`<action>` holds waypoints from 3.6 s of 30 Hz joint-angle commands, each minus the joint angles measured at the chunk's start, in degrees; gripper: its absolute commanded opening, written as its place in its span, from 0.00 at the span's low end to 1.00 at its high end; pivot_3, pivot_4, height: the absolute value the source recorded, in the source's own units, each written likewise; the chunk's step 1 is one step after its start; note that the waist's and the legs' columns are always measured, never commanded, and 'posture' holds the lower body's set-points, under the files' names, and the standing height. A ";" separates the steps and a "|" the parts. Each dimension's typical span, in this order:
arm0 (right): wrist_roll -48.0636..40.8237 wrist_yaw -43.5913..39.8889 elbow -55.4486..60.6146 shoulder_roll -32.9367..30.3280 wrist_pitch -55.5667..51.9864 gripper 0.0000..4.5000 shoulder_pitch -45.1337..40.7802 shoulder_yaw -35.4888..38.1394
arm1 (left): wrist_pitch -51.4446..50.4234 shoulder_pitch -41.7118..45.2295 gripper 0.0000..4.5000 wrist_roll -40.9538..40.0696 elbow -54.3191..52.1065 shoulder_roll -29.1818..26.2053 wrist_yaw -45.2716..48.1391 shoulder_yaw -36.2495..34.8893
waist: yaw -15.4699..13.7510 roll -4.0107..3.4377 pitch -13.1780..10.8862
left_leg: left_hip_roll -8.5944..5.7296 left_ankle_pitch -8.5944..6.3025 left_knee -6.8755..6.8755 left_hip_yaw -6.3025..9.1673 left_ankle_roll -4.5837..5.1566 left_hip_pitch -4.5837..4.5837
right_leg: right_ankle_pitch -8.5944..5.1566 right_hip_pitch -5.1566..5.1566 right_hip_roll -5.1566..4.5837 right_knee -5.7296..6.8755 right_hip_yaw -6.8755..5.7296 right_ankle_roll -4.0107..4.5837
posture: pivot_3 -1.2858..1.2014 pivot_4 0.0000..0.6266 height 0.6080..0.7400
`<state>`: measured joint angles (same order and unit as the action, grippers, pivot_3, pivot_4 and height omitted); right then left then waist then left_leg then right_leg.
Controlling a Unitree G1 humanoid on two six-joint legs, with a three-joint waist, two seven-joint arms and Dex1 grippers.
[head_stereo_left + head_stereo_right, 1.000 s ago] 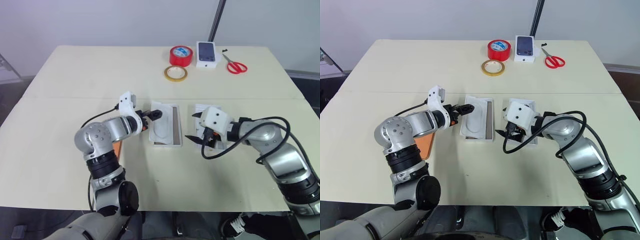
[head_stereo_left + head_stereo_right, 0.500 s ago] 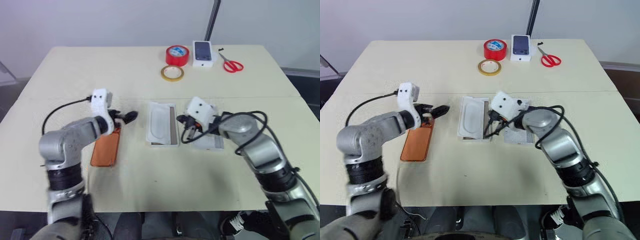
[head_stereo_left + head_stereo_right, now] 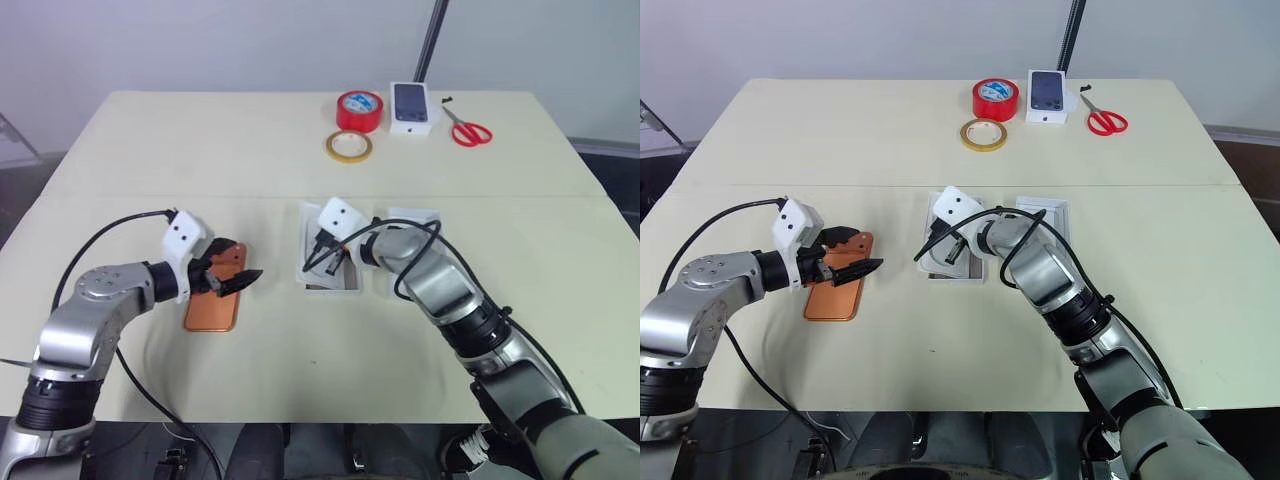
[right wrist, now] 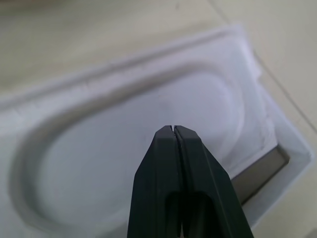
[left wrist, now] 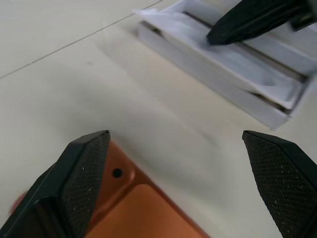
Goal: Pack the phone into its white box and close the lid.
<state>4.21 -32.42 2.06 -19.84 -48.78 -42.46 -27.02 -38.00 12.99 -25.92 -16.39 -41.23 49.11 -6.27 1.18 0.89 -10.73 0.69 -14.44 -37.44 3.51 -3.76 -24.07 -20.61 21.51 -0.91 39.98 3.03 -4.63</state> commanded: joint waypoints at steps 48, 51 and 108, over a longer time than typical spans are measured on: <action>7.45 -12.63 1.48 -4.50 11.83 0.01 1.11 -2.16 | -0.85 -5.26 1.00 -4.04 -6.86 1.07 -6.77 -3.22 | 0.01 -0.01 0.00 | 0.04 0.00 0.06 0.01 0.01 0.04 | 0.00 -0.01 0.05 0.03 0.00 0.00 | 0.52 0.24 1.00; 6.89 -16.04 6.13 -6.84 10.64 0.01 2.82 -2.28 | -0.91 -5.28 1.00 -4.23 -6.90 1.02 -6.97 -3.17 | 0.03 -0.01 0.00 | 0.06 0.00 0.06 0.02 0.01 0.05 | 0.00 -0.01 0.06 0.04 0.00 0.00 | 0.52 0.24 1.00; 7.62 -17.81 -6.77 10.00 13.18 0.01 -5.64 -13.21 | -54.50 1.89 1.00 -31.92 -7.99 21.10 -39.06 -18.91 | -0.53 0.11 0.29 | -0.14 0.02 0.05 0.09 -0.04 0.34 | 0.00 -0.30 -0.18 0.04 -0.05 0.00 | 0.52 0.24 1.00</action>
<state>11.73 -50.12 -5.35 -11.10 -36.41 -47.33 -40.17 -90.16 15.35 -52.56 -25.24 -21.83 9.99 -29.86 0.65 1.00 -10.44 0.56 -14.42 -37.39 3.60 -3.80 -23.72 -20.61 21.20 -1.09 40.02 2.98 -4.64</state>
